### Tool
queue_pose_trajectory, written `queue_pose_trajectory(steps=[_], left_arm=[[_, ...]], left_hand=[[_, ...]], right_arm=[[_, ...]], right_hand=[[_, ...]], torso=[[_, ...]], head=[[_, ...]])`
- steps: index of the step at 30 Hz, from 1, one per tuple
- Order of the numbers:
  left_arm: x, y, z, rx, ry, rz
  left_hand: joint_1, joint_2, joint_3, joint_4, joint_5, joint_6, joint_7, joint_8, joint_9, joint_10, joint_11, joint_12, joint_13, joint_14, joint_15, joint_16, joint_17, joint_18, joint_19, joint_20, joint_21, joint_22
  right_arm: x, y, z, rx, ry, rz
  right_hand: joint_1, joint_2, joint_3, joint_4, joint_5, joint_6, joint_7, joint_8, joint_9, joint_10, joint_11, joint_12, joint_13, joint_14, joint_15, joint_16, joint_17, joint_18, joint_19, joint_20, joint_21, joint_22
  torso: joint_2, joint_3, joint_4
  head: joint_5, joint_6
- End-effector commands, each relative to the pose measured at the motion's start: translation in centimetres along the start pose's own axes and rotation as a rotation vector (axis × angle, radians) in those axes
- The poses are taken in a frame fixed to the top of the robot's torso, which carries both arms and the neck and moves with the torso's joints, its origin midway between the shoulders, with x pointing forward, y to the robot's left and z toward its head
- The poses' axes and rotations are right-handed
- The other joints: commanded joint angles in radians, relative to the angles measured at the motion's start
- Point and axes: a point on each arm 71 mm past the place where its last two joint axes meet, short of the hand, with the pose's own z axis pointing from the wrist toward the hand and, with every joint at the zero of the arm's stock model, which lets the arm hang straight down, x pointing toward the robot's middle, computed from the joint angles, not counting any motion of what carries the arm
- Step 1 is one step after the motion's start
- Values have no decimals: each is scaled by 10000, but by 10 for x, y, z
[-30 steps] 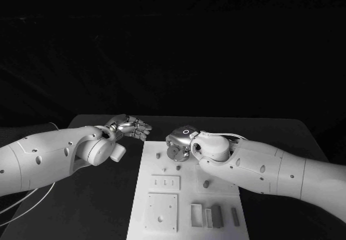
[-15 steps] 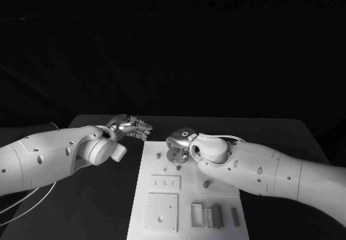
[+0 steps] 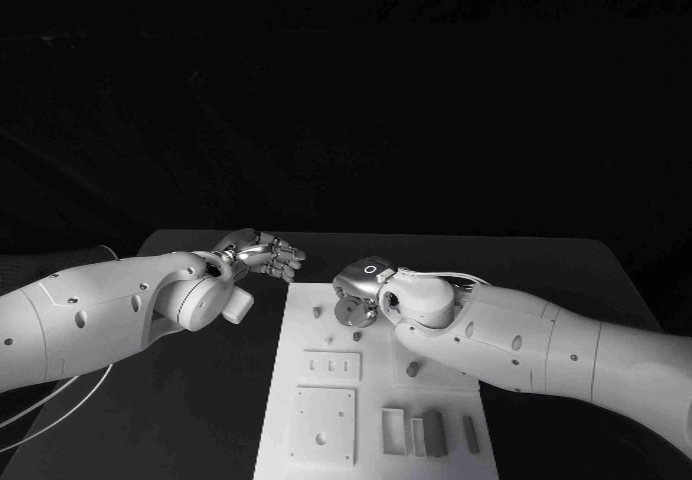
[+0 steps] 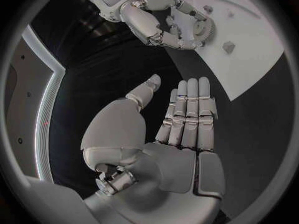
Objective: Assemble the parts on the task board
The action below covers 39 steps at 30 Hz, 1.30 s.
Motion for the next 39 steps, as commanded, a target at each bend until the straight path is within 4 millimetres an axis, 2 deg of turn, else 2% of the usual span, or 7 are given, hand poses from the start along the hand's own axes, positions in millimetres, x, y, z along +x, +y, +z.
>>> queue_pose_trajectory(steps=[1, 8, 25, 33, 39], left_arm=[[2, -2, 0, 86, 148, 7], [2, -2, 0, 80, 152, 7], [3, -2, 0, 75, 191, -1], [2, -2, 0, 71, 176, -1], [2, -2, 0, 71, 181, -3]], left_hand=[[-44, 6, 38, -2, 0, 74, 5, -34, 6, 47, -4, -37, 18, 64, -25, -60, 12, 75, -8, -82, -57, 13], [-43, 6, 39, -3, 0, 75, 5, -35, 7, 48, -4, -40, 22, 65, -25, -65, 18, 75, -7, -83, -59, 15], [-45, 5, 40, -2, 0, 75, 5, -38, 8, 49, -3, -47, 30, 69, -25, -78, 31, 74, -6, -83, -64, 18], [-44, 5, 41, -3, 0, 75, 5, -41, 9, 50, -3, -52, 36, 71, -25, -86, 40, 74, -5, -83, -66, 21], [-43, 6, 42, -4, 0, 76, 5, -41, 9, 51, -4, -54, 39, 72, -26, -90, 44, 74, -5, -83, -68, 22]], right_arm=[[-1, 1, 1, -9, -202, -223], [-1, 2, 2, -49, -246, -208], [3, 0, 3, 13, 40, -232], [4, 0, 2, -38, -3, -125], [4, -1, 1, -37, -35, -37]], right_hand=[[0, 3, 36, 9, 38, 9, -17, -60, -26, 325, 104, 43, 18, -39, -8, -59, -8, 995, -22, -56, 14, 107], [27, -10, 38, 6, 36, -41, -20, -118, -56, 312, 110, 8, 15, -42, -3, -64, -8, 995, -22, -56, 10, 107], [27, -113, 19, 20, 36, -453, -165, -482, -294, -8, 122, -314, -59, -189, 13, -94, 5, 995, -169, 22, -73, 114], [19, -124, 19, 27, 35, -499, -173, -517, -327, -44, 128, -349, -65, -213, 20, -94, 9, 995, -187, 35, -79, 117], [-42, -206, 32, 67, 39, -593, -196, -581, -386, -201, 159, -462, -100, -237, 49, -93, 12, 995, -195, 54, -86, 117]], torso=[[-1, -3, 7], [0, -2, -4], [-1, -1, -9], [-1, 15, -19], [0, 11, -12]], head=[[9, 19], [21, 30], [77, -9], [80, -17], [83, -19]])
